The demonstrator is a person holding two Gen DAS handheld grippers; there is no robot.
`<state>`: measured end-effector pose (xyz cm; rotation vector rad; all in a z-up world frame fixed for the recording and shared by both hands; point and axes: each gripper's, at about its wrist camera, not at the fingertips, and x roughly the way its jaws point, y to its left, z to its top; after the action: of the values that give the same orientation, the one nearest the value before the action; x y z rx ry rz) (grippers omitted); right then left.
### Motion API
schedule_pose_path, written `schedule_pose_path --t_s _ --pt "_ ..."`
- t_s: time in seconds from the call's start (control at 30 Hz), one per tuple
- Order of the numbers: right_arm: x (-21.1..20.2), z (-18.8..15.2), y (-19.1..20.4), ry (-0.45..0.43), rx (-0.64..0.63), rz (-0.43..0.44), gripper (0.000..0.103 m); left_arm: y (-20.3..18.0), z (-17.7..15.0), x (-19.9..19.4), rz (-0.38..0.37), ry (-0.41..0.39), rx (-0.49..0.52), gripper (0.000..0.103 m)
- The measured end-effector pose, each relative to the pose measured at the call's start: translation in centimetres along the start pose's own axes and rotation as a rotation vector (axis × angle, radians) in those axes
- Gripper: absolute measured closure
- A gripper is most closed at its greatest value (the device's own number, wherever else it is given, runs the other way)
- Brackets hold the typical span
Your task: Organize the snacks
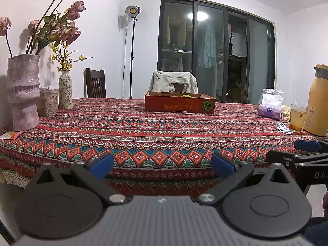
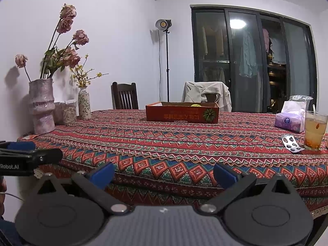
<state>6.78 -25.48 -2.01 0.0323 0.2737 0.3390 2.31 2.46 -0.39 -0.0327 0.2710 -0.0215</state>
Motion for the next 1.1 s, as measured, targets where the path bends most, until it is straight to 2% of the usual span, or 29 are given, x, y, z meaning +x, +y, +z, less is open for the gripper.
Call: schedule_pose_path --t_s 1.1 --pt "-0.02 -0.30 0.21 0.004 -0.003 -0.001 0.000 0.03 0.00 0.01 -0.001 -0.003 0.008 0.000"
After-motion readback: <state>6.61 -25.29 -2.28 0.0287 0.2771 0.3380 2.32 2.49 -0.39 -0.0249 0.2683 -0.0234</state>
